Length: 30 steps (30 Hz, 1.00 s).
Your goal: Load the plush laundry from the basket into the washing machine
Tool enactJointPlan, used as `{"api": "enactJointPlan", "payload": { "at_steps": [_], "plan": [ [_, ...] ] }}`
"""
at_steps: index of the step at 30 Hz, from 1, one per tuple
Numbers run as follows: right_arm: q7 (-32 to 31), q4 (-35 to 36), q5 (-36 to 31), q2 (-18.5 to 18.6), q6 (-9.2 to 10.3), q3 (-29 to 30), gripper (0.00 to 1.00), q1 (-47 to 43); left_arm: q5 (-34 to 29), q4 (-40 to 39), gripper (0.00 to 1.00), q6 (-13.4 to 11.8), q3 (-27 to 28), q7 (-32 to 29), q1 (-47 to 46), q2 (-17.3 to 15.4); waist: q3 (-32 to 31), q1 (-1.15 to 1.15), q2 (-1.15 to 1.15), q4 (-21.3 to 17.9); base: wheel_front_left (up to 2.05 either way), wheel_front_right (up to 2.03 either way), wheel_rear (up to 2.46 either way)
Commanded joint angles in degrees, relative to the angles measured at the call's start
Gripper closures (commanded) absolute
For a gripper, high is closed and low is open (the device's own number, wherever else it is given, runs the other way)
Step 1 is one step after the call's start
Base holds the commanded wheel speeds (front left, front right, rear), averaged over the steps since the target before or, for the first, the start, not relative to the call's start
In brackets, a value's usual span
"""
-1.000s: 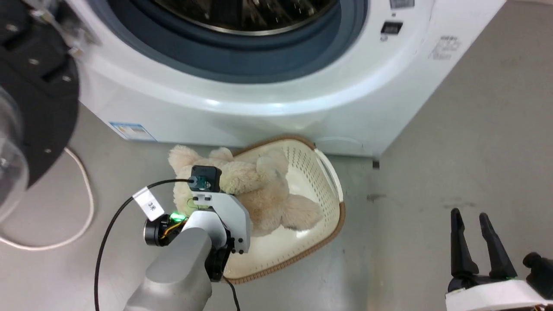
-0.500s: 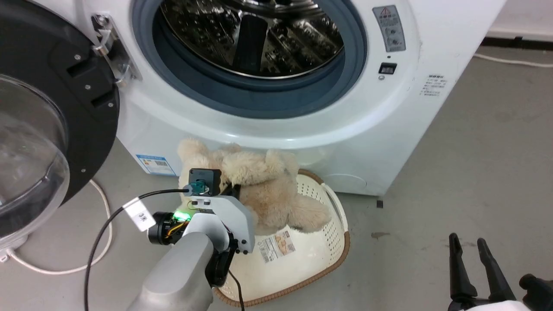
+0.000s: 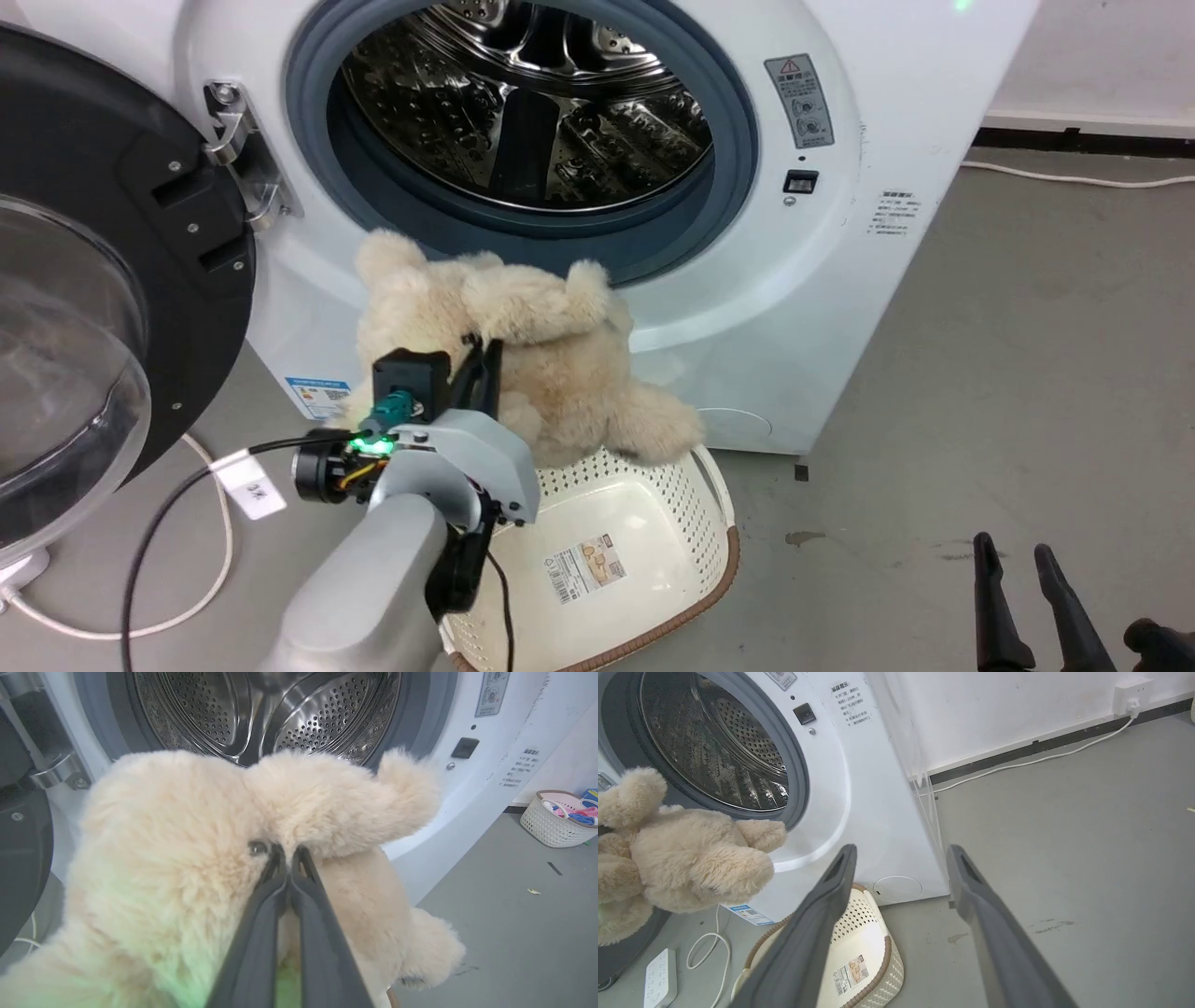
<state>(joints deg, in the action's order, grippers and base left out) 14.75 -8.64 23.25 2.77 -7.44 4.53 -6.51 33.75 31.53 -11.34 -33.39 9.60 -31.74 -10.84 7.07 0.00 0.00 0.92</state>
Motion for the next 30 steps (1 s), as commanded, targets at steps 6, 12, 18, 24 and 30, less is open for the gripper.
{"api": "enactJointPlan", "payload": {
  "at_steps": [6, 12, 18, 24, 30],
  "plan": [
    [0.2, 0.1, 0.1, 0.1, -0.05, 0.3, 0.0, -0.4, -0.8, -2.6, 1.0, -1.4, 1.6, 1.8, -2.2, -1.4, 0.6, 0.0, 0.0, -0.8, 0.0, 0.0, 0.0],
    [0.2, 0.5, -0.1, 0.1, -0.05, 0.5, 0.0, 0.4, -0.9, -3.1, 1.0, -1.9, 2.7, 2.1, -5.8, -1.8, 2.5, 0.0, 0.0, -1.7, 0.0, 0.0, 0.0],
    [0.2, 0.9, -0.2, 0.1, -0.05, 0.4, 0.0, 2.0, -0.8, -2.2, 1.0, -2.1, 4.2, 2.6, -10.6, -2.2, 5.7, 0.0, 0.0, -3.2, 0.0, 0.0, 0.0],
    [0.2, 1.4, -0.2, 0.1, -0.05, 0.2, 0.0, 4.2, -1.0, -0.7, 1.0, -2.3, 6.0, 3.8, -15.4, -2.5, 9.5, 0.0, 0.0, -5.0, 0.0, 0.0, 0.0],
    [0.2, 1.9, 0.0, 0.1, -0.05, 0.0, 0.0, 6.4, -1.4, 1.2, 1.0, -2.1, 7.7, 4.7, -19.9, -2.6, 13.8, 0.0, 0.0, -6.6, 0.0, 0.0, 0.0]
  ]
}}
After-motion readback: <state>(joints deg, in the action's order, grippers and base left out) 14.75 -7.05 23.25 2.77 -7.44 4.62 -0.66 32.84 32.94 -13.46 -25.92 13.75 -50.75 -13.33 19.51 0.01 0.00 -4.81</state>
